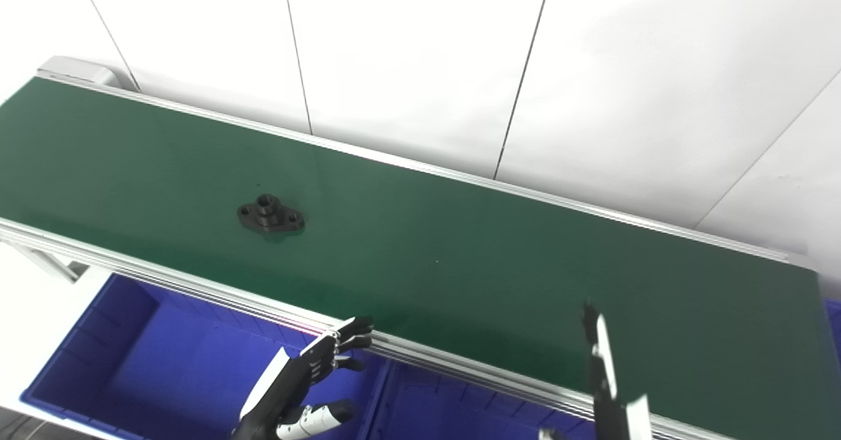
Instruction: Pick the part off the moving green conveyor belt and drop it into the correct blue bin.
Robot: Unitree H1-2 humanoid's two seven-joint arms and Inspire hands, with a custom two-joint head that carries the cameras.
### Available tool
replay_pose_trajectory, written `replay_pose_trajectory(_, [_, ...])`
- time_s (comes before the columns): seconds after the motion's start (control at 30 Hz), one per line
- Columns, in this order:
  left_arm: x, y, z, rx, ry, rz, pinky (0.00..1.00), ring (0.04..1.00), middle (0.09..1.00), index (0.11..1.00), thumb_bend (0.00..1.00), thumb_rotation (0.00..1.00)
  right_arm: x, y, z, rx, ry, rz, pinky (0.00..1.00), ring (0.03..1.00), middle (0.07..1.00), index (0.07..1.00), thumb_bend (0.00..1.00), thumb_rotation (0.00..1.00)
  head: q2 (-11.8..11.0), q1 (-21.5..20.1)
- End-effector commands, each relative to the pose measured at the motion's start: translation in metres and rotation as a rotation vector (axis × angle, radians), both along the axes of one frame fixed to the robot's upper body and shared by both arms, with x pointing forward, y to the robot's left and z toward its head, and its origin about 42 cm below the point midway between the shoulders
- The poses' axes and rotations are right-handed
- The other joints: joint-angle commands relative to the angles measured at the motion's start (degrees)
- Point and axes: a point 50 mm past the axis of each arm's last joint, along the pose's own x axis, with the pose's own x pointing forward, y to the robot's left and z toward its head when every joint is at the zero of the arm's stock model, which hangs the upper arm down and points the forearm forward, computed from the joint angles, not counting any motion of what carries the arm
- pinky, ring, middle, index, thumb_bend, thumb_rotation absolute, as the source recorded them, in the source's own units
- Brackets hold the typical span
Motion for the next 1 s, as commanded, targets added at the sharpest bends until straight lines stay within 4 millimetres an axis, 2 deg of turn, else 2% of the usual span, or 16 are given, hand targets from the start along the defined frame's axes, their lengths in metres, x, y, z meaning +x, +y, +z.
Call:
replay_pose_trajectory(0.0, [0.003,0.003,0.006,-0.007,-0.058,0.005,0.70,0.833,0.890,0.878,0.79,0.76,0.008,0.008,0.015,-0.004,-0.052,-0.017,0.97,0.980,1.000,0.992,0.79,0.99,-0.1,-0.3])
replay_pose_trajectory(0.1, [0.003,0.004,0.006,-0.008,-0.058,0.004,0.70,0.837,0.892,0.879,0.79,0.76,0.024,0.018,0.024,-0.071,-0.098,-0.035,0.88,0.944,0.982,0.990,0.78,1.00,0.0,-0.7])
replay_pose_trajectory(0.27, [0.005,0.005,0.004,-0.008,-0.056,0.003,0.70,0.841,0.893,0.872,0.79,0.77,0.055,0.032,0.042,-0.206,-0.175,-0.039,0.82,0.910,0.958,0.978,0.77,1.00,0.0,-1.6])
replay_pose_trajectory(0.5, [0.009,0.004,0.003,-0.013,-0.061,0.000,0.70,0.840,0.898,0.889,0.76,0.79,0.101,0.049,0.057,-0.323,-0.200,-0.031,0.69,0.848,0.917,0.914,0.85,1.00,0.1,-2.7])
replay_pose_trajectory(0.7, [0.015,0.005,-0.003,-0.021,-0.058,-0.003,0.71,0.846,0.898,0.896,0.77,0.79,0.147,0.079,0.068,-0.403,-0.207,0.020,0.69,0.833,0.895,0.899,0.86,0.98,-0.1,-3.6])
replay_pose_trajectory(0.83, [0.022,0.005,-0.004,-0.015,-0.068,-0.011,0.71,0.845,0.894,0.896,0.76,0.79,0.171,0.108,0.072,-0.454,-0.187,0.039,0.69,0.835,0.882,0.908,0.89,0.89,0.3,-4.3])
replay_pose_trajectory(0.97, [0.025,0.003,-0.004,-0.011,-0.068,-0.014,0.71,0.845,0.891,0.899,0.75,0.80,0.188,0.130,0.074,-0.507,-0.184,0.051,0.72,0.815,0.861,0.893,0.96,0.82,0.1,-4.4])
